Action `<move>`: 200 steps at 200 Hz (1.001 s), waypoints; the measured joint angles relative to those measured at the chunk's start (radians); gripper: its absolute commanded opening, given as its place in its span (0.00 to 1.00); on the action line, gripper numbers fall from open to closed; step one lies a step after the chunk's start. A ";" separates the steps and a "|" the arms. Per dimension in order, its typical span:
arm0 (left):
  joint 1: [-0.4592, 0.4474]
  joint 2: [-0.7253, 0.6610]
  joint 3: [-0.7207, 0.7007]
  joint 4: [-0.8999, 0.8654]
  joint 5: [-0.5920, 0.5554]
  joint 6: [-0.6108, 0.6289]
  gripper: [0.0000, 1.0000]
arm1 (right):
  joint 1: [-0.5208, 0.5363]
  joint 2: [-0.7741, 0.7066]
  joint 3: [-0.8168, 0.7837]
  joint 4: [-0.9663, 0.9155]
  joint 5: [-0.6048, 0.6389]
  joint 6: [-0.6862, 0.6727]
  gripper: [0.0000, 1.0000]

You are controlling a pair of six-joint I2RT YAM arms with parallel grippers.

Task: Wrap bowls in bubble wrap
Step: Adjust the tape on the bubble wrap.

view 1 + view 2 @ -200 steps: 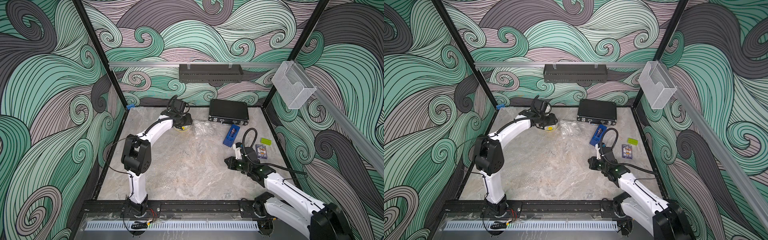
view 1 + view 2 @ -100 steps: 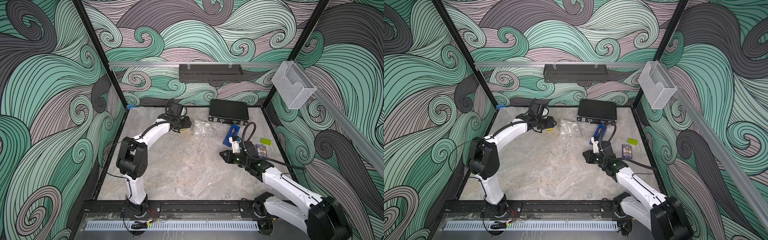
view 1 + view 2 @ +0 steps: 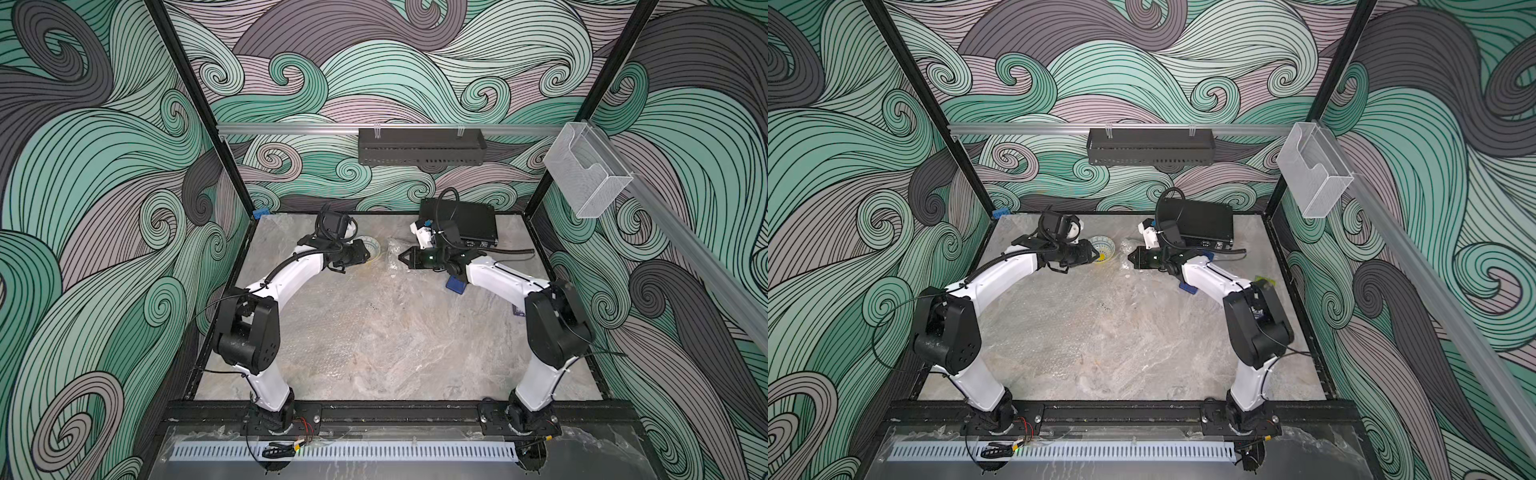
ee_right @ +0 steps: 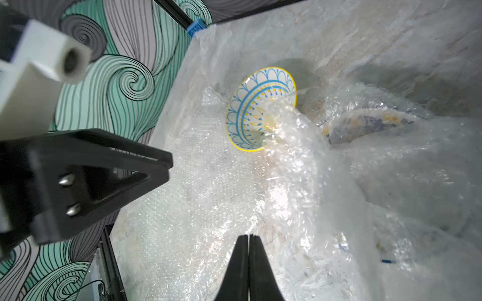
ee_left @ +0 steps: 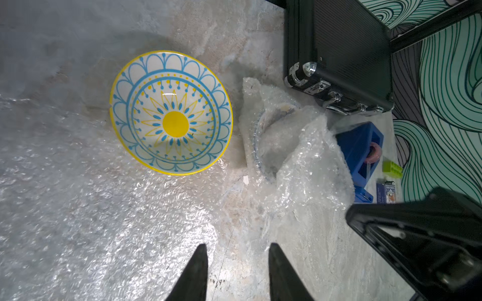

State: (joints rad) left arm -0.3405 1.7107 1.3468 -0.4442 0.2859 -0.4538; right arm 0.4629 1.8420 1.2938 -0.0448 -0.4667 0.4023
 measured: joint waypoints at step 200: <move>0.006 0.386 0.241 0.203 0.398 -0.022 0.05 | -0.148 0.315 0.278 -0.043 -0.103 0.051 0.05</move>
State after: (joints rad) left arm -0.3347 2.0964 1.5875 -0.2409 0.6838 -0.4759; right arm 0.3145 2.1571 1.5715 -0.0875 -0.5697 0.4538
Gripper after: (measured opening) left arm 0.055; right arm 0.055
